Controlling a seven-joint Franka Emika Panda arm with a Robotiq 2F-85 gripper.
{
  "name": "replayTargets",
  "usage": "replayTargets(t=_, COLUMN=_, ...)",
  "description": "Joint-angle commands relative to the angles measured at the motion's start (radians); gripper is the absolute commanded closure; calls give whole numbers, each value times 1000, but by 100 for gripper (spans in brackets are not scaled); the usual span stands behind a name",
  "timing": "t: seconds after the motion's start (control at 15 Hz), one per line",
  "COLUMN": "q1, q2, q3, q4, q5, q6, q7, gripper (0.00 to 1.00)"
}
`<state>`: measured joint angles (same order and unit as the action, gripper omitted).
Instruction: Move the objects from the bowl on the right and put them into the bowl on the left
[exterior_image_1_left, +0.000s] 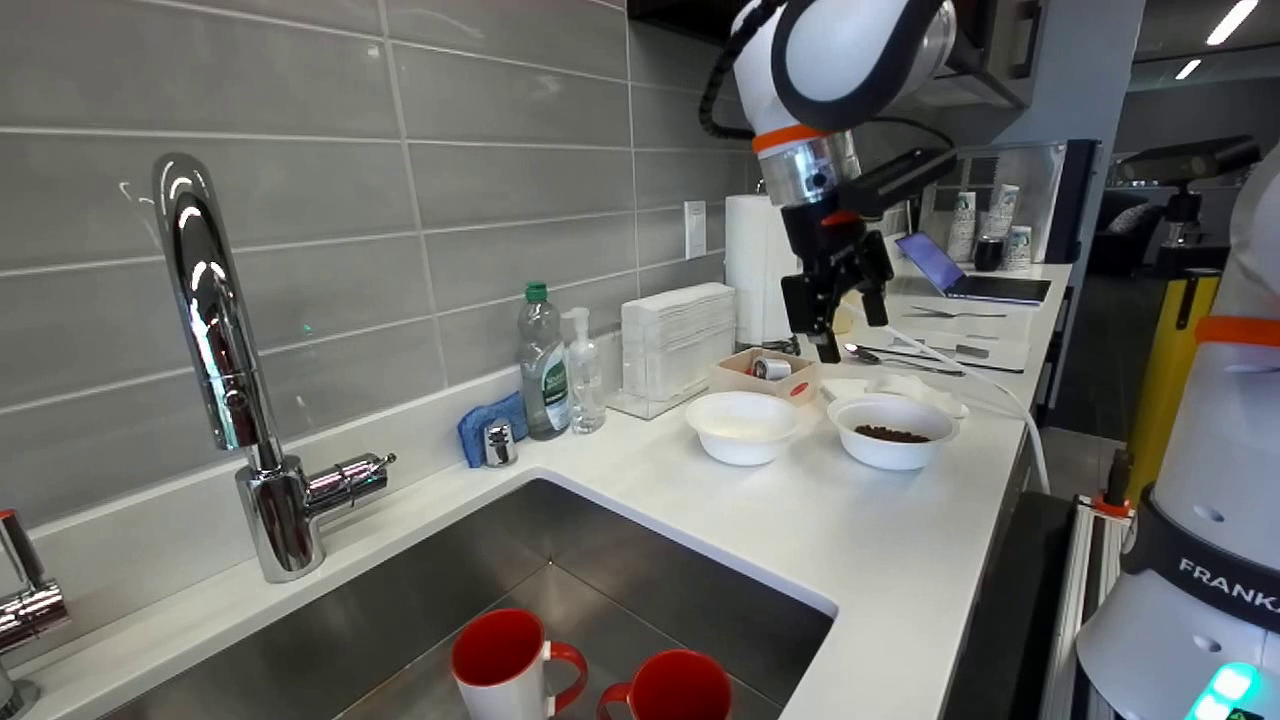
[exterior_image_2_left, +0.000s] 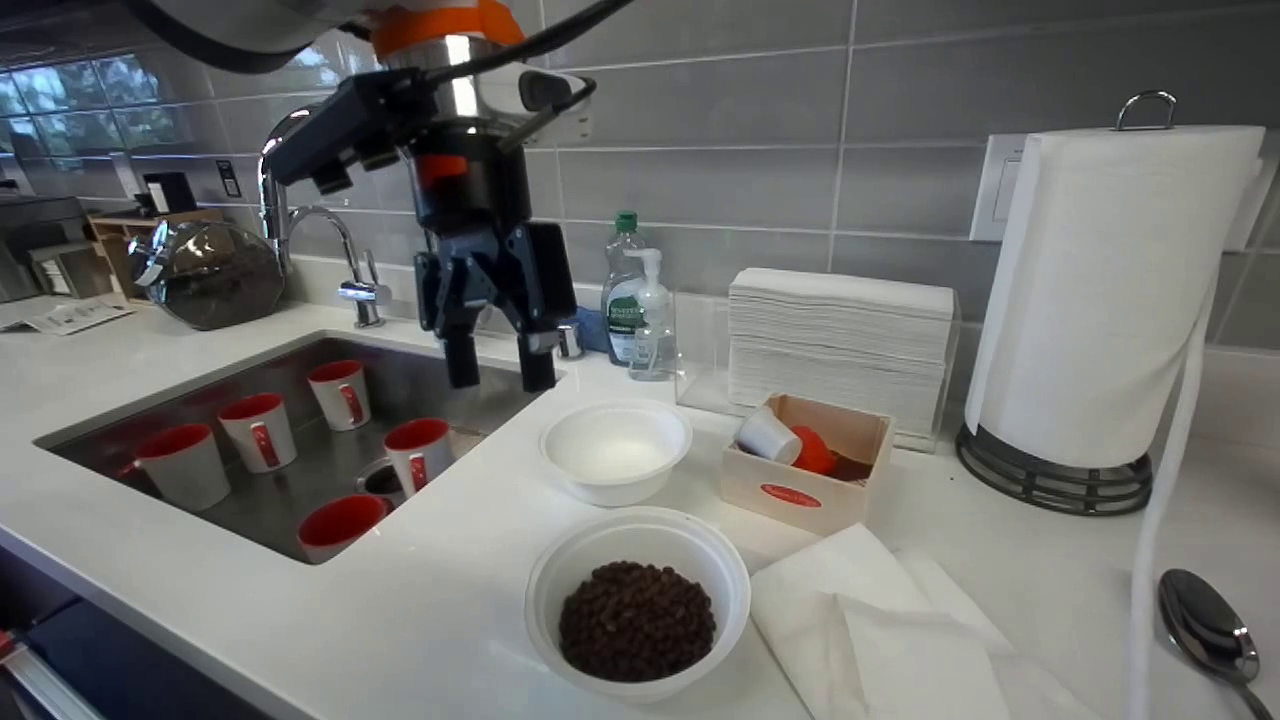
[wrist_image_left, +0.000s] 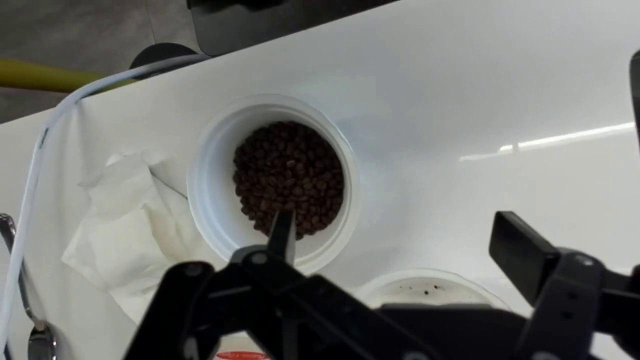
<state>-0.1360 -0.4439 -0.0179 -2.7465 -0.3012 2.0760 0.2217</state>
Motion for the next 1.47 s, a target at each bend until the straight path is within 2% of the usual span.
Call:
replayTargets(t=0.0, q1=-37, q2=48, q3=17, q4=-14, q5=-80, q6=66, q7=55, gripper=0)
replayTargets(t=0.4, q1=-68, q2=155, q3=12, q4=-15, q5=-179, q6=210, q7=119, gripper=0)
replayTargets(t=0.93, q1=-74, q2=302, q3=-7, q4=-15, q5=-260, q6=273, q7=196, gripper=0)
replayTargets(t=1.4, q1=-67, q2=406, q3=-47, q4=-14, q5=-412, q6=327, q7=303, gripper=0)
